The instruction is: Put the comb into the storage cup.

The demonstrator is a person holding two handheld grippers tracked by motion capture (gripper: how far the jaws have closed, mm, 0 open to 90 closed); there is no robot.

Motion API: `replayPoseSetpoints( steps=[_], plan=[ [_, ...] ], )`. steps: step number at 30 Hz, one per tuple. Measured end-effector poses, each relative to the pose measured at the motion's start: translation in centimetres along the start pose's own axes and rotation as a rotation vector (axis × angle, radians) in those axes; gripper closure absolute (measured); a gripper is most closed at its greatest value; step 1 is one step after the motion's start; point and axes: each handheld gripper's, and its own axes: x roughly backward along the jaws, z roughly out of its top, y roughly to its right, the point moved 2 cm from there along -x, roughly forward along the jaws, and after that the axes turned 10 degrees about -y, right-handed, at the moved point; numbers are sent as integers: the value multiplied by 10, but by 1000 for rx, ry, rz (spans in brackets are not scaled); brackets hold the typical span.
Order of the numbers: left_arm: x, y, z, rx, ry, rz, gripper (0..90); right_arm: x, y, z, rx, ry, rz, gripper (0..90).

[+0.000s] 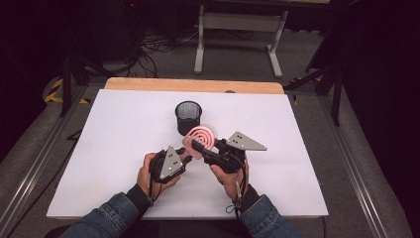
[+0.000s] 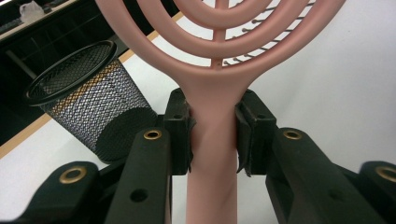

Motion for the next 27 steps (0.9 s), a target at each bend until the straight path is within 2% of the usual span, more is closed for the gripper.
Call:
replayPoseSetpoints(
  steps=[6,8,9,11,13,21,24,27],
  plan=[
    [0,1,0,-5,8,-12,690,1,-4,1,19,-1,9,625],
    [1,1,0,-14,12,-30,669,2,-5,2,34,-1,10,625],
    [1,2,1,-30,3,-55,667,2,-5,2,40,-2,6,626],
    [2,2,1,-35,0,-64,656,3,-5,2,45,-5,6,626],
    [2,2,1,-35,-2,-88,613,6,-3,3,49,-2,4,627],
    [2,0,-2,-52,2,-124,525,14,0,7,78,8,-17,629],
    [2,-1,-3,-38,5,-131,419,18,3,9,86,10,-28,630],
    [1,-1,-4,-46,-7,-145,386,18,5,9,88,6,-34,630]
  ],
)
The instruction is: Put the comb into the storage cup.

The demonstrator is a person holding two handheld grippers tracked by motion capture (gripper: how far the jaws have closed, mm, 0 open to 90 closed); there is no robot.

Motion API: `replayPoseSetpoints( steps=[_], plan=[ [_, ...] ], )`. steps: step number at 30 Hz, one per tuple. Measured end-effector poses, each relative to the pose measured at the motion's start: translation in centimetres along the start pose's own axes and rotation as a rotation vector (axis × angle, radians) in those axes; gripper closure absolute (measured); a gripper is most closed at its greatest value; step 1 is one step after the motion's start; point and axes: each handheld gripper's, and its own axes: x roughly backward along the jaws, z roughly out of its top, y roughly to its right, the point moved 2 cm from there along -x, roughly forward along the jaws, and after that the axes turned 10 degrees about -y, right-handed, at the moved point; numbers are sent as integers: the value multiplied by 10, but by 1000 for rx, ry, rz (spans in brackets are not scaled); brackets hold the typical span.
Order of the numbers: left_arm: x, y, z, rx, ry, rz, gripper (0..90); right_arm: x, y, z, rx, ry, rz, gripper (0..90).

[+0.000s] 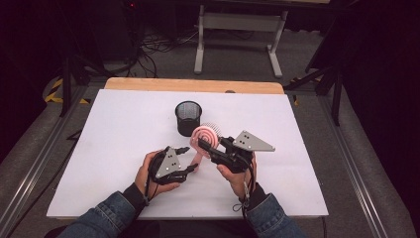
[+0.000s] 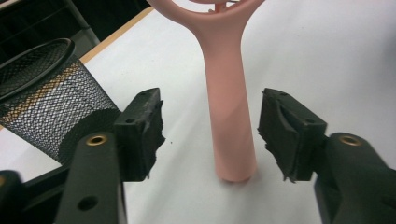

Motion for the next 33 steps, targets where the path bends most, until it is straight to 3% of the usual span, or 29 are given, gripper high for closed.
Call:
replayPoseSetpoints(
  steps=[3,4,5,6,17,28,33],
  plan=[
    [1,-1,-1,2,-5,-15,277,1,2,0,4,-4,-10,630],
    [1,-1,-2,-1,-6,-23,277,1,2,0,4,-4,-10,630],
    [3,-1,-3,-32,-31,-40,226,2,3,0,1,-6,-14,630],
    [3,-1,-3,-32,-31,-40,209,2,3,0,1,-6,-14,630],
    [15,-12,-12,-23,-6,-77,109,5,9,0,9,-14,-36,630],
    [32,-20,-20,-25,32,-50,91,8,9,2,26,-11,-49,630],
    [46,-27,-28,-6,29,4,91,11,9,4,30,0,-55,630]
  ],
)
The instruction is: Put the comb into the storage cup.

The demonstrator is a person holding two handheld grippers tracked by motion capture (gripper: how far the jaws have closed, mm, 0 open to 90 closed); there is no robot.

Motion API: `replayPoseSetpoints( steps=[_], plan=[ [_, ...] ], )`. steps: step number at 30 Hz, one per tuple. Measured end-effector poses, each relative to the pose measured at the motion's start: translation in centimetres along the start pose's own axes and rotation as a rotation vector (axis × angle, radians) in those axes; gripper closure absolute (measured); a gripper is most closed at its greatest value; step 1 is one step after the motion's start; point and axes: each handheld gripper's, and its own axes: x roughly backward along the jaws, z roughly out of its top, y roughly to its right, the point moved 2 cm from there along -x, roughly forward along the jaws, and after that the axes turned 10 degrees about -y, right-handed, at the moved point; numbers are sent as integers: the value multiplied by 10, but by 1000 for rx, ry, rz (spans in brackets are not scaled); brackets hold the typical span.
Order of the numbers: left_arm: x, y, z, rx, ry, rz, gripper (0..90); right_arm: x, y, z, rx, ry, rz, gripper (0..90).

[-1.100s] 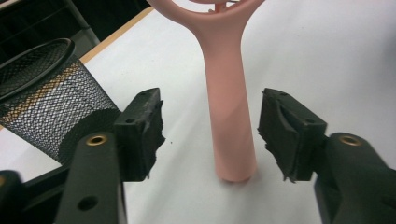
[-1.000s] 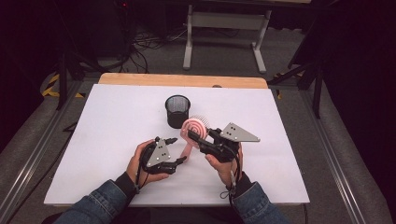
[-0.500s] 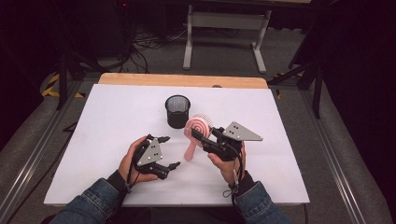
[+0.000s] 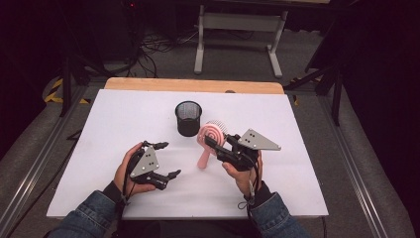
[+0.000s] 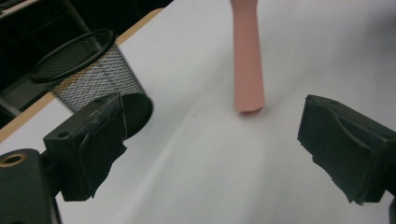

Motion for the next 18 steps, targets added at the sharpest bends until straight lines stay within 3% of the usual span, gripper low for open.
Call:
replayPoseSetpoints(
  steps=[9,18],
  plan=[
    [26,-8,-27,83,22,44,99,4,2,3,8,13,-18,630],
    [42,-7,-44,111,36,40,83,10,9,6,9,30,-38,630]
  ],
)
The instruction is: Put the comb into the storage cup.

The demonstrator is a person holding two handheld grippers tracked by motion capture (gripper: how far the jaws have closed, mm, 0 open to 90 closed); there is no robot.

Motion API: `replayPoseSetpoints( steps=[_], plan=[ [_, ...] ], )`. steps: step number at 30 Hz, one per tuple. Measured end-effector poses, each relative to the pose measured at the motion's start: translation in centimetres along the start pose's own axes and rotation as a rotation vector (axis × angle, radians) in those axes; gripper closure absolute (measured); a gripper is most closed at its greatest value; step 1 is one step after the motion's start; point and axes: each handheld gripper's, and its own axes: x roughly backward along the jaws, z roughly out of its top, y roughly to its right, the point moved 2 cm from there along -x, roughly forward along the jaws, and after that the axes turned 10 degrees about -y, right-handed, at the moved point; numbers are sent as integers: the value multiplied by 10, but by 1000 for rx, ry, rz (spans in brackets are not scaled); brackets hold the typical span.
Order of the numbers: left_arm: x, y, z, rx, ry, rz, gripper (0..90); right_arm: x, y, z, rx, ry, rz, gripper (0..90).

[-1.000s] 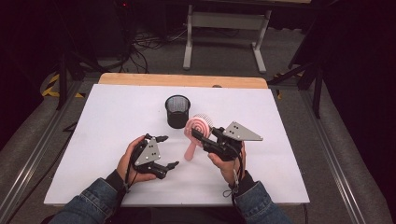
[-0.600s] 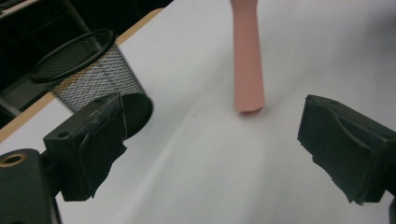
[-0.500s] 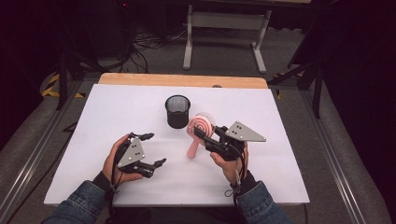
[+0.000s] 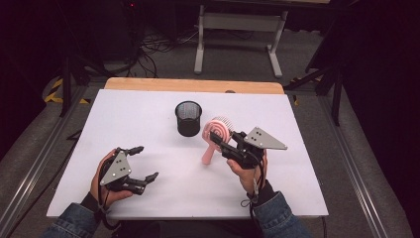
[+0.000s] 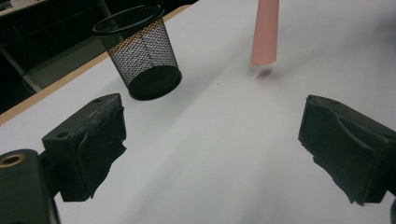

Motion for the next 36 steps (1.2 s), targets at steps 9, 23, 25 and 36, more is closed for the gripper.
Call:
replayPoseSetpoints(
  steps=[9,23,25,36],
  plan=[
    [8,-5,-9,30,10,7,67,8,13,5,-9,25,-39,630],
    [6,-6,-11,38,7,24,40,8,38,14,0,29,-103,631],
    [6,-6,-11,40,6,21,40,8,41,16,0,33,-107,631],
    [6,-7,-11,44,15,24,43,2,49,31,8,43,-127,631]
  ],
)
